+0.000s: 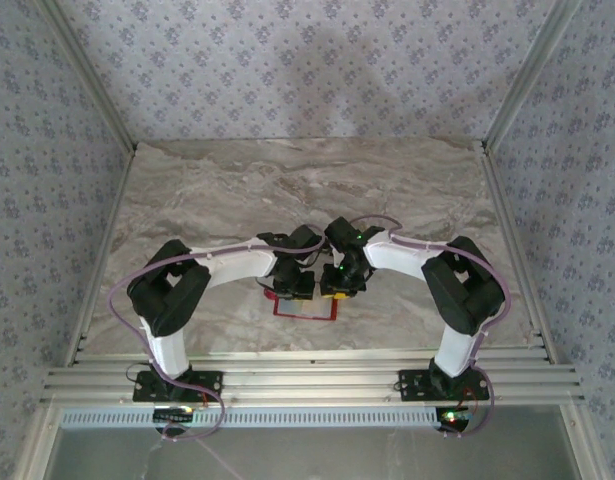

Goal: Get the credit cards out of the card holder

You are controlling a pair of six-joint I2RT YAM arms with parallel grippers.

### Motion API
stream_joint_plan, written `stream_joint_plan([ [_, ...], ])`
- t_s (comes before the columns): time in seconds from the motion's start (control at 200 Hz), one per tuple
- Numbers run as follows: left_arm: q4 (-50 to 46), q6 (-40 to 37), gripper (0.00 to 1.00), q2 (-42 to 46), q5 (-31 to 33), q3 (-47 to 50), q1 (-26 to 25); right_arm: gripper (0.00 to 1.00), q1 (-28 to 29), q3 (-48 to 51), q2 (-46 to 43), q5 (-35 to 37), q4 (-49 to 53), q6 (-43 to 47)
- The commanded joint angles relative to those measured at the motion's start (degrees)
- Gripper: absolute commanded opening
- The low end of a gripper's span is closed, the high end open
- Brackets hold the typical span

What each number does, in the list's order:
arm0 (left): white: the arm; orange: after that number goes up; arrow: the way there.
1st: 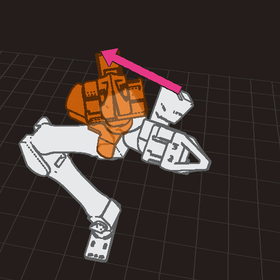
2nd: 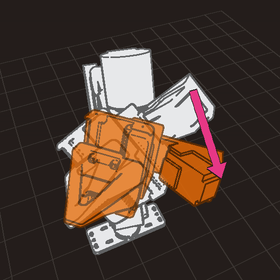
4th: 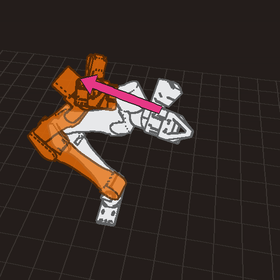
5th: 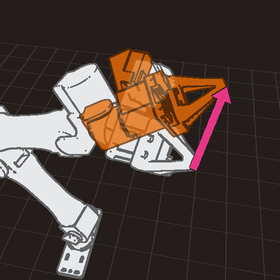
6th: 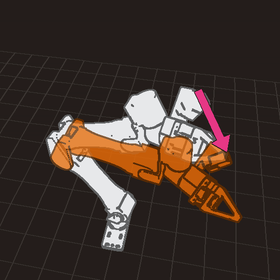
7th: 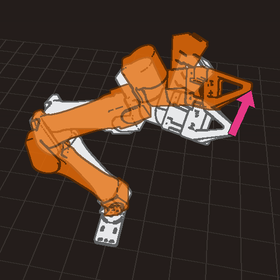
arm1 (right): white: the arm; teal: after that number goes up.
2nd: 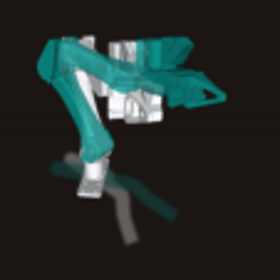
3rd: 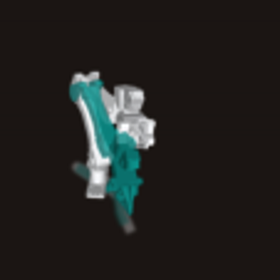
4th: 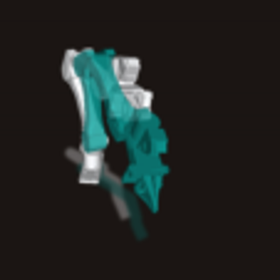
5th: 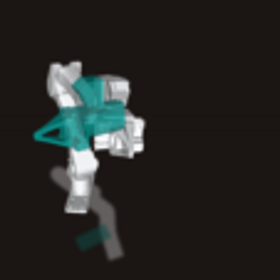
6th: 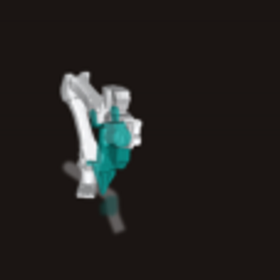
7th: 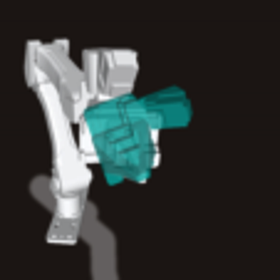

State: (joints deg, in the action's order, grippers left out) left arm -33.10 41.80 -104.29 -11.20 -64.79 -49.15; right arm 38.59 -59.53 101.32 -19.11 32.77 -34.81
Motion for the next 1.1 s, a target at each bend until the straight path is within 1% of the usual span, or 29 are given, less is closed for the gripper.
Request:
stream_joint_plan([
  [0.0,-4.7,-0.5,0.15,1.5,4.2,-0.2,0.2,0.28,-0.7,-0.4,2.4,2.7,-1.0,1.4],
  [0.155,-3.8,-0.1,0.13,2.7,3.8,0.5,0.7,0.24,-1.4,-0.8,2.5,3.2,-0.5,2.1],
  [0.38,4.1,2.6,0.12,6.5,-1.8,5.9,2.9,0.23,-3.2,-2.4,2.6,3.6,0.4,4.2],
  [0.5,8.9,4.2,0.15,9.0,-5.1,8.7,4.2,0.24,-3.2,-2.3,0.7,4.1,1.0,3.9],
  [0.605,13.9,5.6,0.18,11.1,-8.5,11.6,5.7,0.28,-2.9,-1.5,-1.6,4.2,1.1,3.0],
  [0.76,19.4,7.6,0.24,13.4,-12.6,14.5,7.5,0.3,-2.2,-0.3,-4.2,4.4,1.2,1.6],
  [0.864,20.7,7.7,0.26,12.6,-14.2,14.6,7.9,0.3,-1.7,0.0,-4.6,3.7,0.5,1.1],
  [0.979,21.9,7.7,0.28,10.2,-15.7,14.6,8.2,0.33,-1.2,-0.5,-2.5,2.5,-0.3,1.0],
  [1.094,23.5,7.7,0.3,8.3,-16.6,15.0,8.6,0.32,-0.8,-0.9,-0.2,2.0,-1.0,1.1],
])
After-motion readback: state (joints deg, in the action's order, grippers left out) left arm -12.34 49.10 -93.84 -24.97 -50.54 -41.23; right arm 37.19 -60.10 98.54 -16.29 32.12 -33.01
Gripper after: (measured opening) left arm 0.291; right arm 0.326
